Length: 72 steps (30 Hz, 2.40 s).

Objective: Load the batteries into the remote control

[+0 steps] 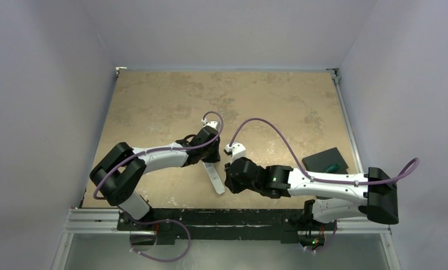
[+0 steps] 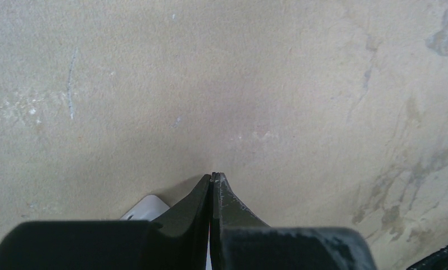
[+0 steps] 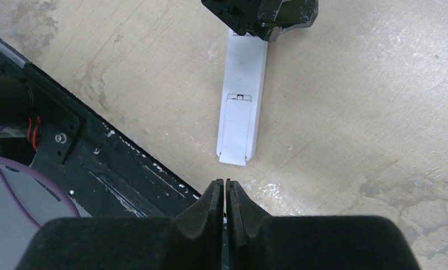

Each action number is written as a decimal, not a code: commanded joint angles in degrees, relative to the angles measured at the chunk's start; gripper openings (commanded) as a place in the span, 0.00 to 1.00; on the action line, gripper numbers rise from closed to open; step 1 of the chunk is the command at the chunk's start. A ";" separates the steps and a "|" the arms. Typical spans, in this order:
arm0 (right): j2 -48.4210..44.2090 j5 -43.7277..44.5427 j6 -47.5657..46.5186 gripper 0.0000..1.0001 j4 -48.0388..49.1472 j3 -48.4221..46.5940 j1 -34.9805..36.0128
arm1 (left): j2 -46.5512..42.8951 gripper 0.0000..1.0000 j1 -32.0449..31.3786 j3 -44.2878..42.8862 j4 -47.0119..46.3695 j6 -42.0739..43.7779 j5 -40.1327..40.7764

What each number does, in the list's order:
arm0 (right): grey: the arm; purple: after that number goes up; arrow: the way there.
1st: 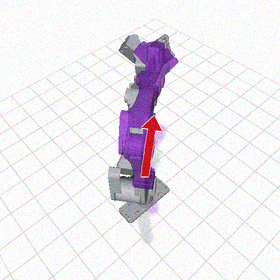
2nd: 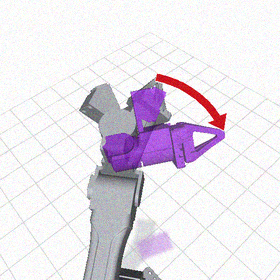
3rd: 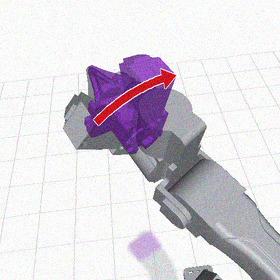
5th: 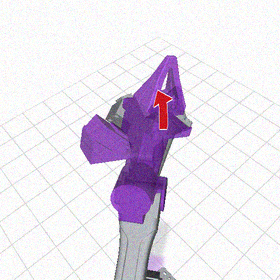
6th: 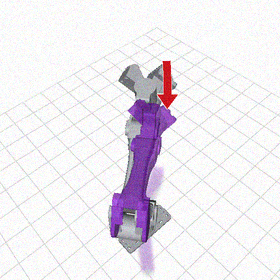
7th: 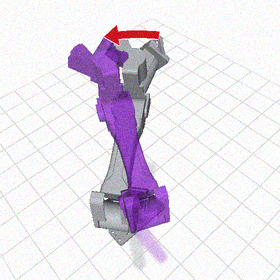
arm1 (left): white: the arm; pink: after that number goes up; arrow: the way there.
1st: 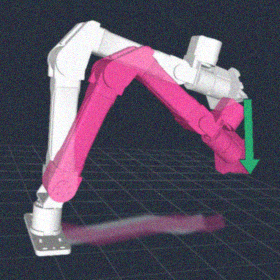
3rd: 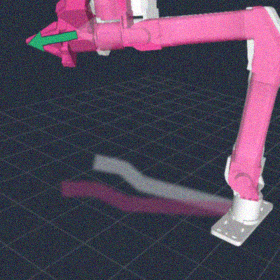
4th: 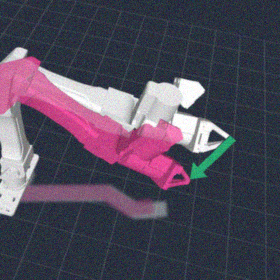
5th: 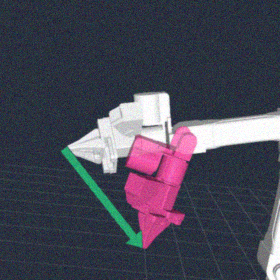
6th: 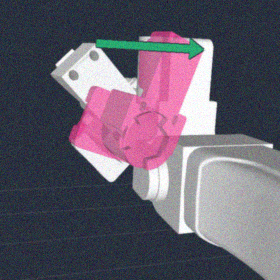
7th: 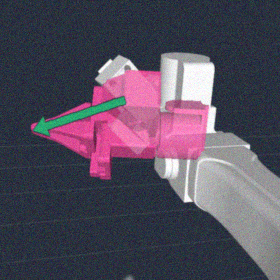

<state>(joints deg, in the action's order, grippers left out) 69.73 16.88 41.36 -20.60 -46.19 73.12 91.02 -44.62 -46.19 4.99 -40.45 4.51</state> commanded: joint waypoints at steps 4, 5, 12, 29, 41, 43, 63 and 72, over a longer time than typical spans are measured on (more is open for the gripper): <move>-0.39 -0.61 0.00 0.14 1.73 0.50 0.09 | 0.72 0.00 0.32 -1.00 1.16 2.54 4.11; -0.39 -0.61 0.15 0.14 1.66 0.55 0.09 | 0.73 0.00 0.32 -0.66 1.16 2.57 4.41; -0.65 0.70 0.73 0.15 0.87 0.58 0.09 | -0.20 0.00 0.27 1.41 2.00 2.68 6.88; 0.34 1.81 2.83 0.17 -0.37 0.78 0.09 | -5.30 0.00 0.29 5.90 4.58 2.67 7.90; 2.39 4.62 4.66 0.26 -2.10 0.23 0.13 | -11.05 0.00 0.27 10.09 5.89 1.63 7.59; 2.75 4.71 4.69 0.26 -2.24 0.01 0.09 | -12.12 0.00 0.32 11.02 5.84 1.36 7.38; 5.24 4.28 4.68 0.37 -3.23 -2.52 0.09 | -19.83 0.14 0.28 14.03 9.12 -0.44 8.09; 6.79 4.96 4.17 0.41 -4.09 -3.88 0.09 | -24.84 0.52 0.31 14.22 13.32 -2.26 10.98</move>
<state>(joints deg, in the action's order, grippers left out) 76.36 20.05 45.41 -23.75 -47.51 73.12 68.79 -44.62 -32.01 16.03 -41.30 13.04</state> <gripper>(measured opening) 0.406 0.486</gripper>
